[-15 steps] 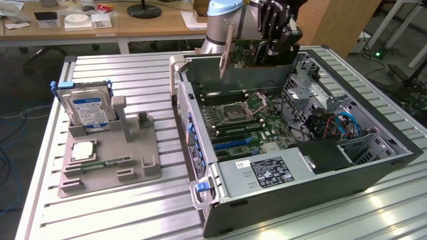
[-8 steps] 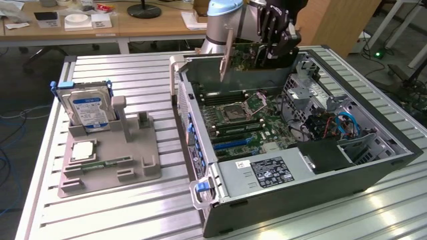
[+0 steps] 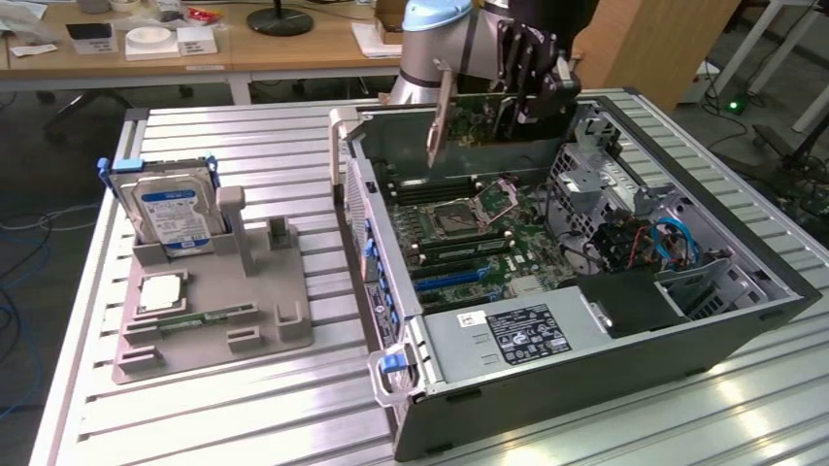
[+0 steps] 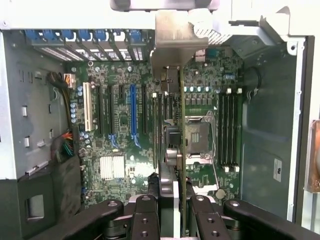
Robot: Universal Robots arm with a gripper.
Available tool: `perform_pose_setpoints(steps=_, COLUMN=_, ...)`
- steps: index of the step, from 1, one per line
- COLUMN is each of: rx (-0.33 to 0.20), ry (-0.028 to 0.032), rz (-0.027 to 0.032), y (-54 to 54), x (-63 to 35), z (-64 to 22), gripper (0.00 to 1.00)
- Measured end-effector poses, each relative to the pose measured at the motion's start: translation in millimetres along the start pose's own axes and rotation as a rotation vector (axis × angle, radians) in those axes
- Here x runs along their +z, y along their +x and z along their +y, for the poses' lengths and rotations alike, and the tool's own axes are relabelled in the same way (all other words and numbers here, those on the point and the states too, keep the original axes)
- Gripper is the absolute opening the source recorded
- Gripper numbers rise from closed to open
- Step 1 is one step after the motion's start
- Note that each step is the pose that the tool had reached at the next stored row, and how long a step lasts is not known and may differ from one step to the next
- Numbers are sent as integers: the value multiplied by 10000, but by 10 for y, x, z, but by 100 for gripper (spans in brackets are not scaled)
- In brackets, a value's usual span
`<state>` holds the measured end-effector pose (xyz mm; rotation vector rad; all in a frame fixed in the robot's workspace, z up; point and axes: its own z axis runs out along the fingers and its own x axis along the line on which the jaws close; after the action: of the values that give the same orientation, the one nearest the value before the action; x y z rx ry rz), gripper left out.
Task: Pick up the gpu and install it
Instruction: 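Insert the gpu into the slot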
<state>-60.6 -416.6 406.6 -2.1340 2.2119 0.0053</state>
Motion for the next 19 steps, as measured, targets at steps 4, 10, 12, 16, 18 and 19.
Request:
perform_pose_setpoints(steps=4, rx=-5, ry=82, rz=-7, y=3, x=47, z=9, gripper=29)
perform_pose_setpoints(steps=10, rx=172, ry=89, rz=4, y=29, x=123, z=32, gripper=29)
perform_pose_setpoints(steps=12, rx=218, ry=92, rz=4, y=56, x=130, z=32, gripper=29)
perform_pose_setpoints(steps=16, rx=256, ry=89, rz=6, y=88, x=171, z=39, gripper=29)
perform_pose_setpoints(steps=18, rx=265, ry=87, rz=7, y=90, x=203, z=52, gripper=29)
perform_pose_setpoints(steps=19, rx=268, ry=88, rz=7, y=92, x=221, z=61, gripper=29)
